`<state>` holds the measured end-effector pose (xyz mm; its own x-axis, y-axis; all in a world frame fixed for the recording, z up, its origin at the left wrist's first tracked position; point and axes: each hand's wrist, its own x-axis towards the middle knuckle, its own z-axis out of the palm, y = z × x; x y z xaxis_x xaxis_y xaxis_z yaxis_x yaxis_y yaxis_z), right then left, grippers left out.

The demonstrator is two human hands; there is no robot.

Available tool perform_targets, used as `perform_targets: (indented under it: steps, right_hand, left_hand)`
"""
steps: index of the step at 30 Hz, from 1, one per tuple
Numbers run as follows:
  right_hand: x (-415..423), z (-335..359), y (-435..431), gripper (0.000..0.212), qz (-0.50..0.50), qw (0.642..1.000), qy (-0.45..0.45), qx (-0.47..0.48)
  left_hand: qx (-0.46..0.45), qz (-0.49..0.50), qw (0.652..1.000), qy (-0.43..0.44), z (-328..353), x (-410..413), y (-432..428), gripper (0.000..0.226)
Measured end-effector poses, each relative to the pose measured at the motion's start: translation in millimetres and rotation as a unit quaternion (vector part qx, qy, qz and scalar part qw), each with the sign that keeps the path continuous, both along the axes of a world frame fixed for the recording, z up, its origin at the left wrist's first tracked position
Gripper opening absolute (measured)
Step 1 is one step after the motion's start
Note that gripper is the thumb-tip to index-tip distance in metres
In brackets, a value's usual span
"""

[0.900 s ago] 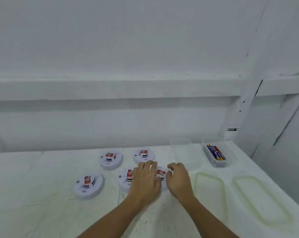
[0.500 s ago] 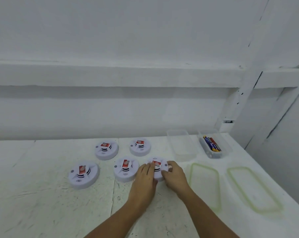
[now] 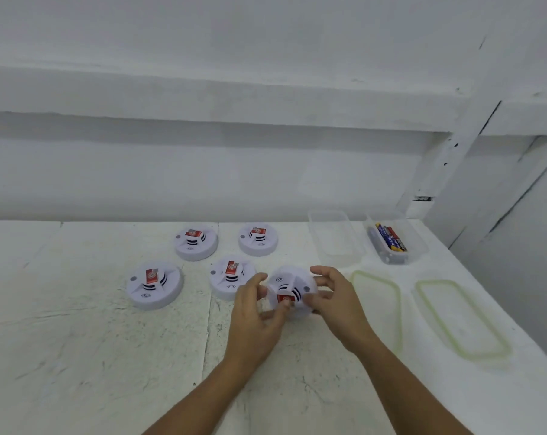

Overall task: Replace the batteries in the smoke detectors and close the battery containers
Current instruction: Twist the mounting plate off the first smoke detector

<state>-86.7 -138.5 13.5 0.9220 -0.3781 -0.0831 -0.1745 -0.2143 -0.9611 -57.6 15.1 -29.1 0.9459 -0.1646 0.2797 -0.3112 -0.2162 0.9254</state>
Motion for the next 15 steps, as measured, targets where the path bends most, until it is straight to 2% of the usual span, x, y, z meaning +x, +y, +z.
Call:
perform_targets:
  steps: [4, 8, 11, 15]
  right_hand:
    - [-12.0, 4.7, 6.1, 0.027, 0.084, 0.984, -0.039, -0.152]
    - [-29.2, -0.6, 12.4, 0.027, 0.149, 0.949, -0.102, -0.259]
    - [-42.8, -9.2, 15.5, 0.039, 0.176, 0.937, -0.106, -0.283]
    - [-52.2, -22.7, 16.0, 0.04, 0.216, 0.92, -0.095, -0.311]
  left_hand:
    - [-0.014, -0.013, 0.996, 0.086, 9.2, -2.1, 14.0, 0.059]
    - [0.015, -0.046, 0.994, 0.102, 3.7, -2.6, 29.6, 0.054]
    - [0.051, -0.084, 0.991, 0.091, -6.6, -5.7, 44.1, 0.066]
    - [0.122, -0.12, 0.985, 0.037, -11.2, -9.5, 53.8, 0.074]
